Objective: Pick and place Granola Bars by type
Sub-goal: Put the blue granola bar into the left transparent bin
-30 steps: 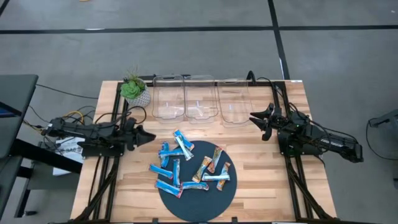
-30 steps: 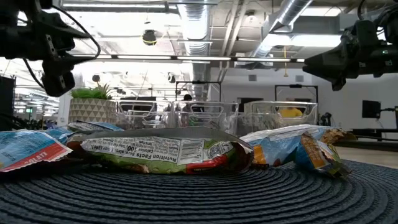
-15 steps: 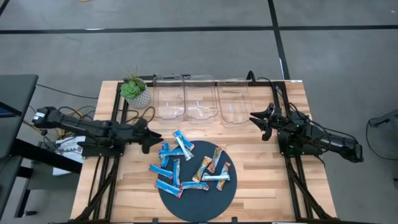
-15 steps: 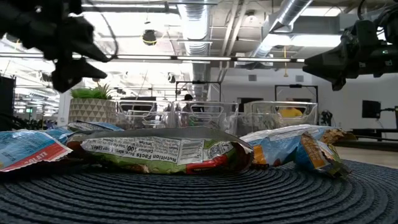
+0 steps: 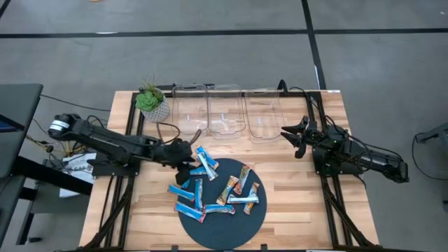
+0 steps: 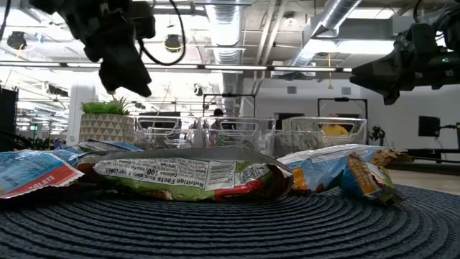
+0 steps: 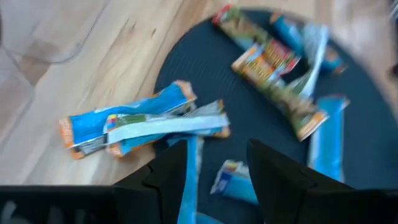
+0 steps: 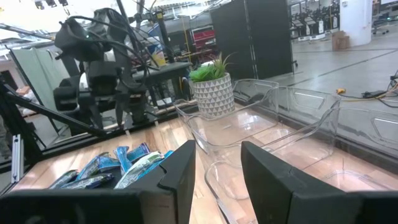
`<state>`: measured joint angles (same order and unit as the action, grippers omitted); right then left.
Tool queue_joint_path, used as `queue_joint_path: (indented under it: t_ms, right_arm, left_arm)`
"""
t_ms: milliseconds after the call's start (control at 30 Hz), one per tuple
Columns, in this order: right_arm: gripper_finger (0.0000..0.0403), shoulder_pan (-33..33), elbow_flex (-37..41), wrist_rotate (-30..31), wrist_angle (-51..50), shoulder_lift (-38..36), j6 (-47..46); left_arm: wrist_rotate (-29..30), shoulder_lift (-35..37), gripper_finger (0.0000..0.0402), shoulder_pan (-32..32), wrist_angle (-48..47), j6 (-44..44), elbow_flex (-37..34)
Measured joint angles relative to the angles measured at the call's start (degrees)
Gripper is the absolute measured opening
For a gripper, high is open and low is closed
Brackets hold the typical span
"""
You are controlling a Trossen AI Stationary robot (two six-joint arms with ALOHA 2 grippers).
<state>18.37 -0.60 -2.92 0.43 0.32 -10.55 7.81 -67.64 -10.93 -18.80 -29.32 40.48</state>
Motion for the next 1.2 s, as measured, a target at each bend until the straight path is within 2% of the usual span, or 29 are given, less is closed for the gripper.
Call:
queue_joint_path:
  t_ms: [300, 533, 833, 1200]
  right_arm:
    - [0.0123, 0.0, -0.02, 0.0, 0.02, 0.0, 0.0]
    - [0.0123, 0.0, -0.01, -0.01, 0.01, -0.01, 0.0]
    - [0.0123, 0.01, -0.02, -0.01, 0.01, -0.01, 0.0]
    - [0.0123, 0.02, -0.01, 0.0, 0.02, -0.01, 0.0]
  left_arm:
    - [-3.53, -9.82, 0.016, -0.12, -12.78, 9.32, 7.31]
    - [-6.75, -14.92, 0.016, -0.14, -13.03, 13.08, 8.45]
    - [-4.07, -19.04, 0.016, -0.14, -13.07, 15.87, 8.47]
    - [-4.44, -24.12, 0.016, -0.16, -12.61, 16.31, 8.47]
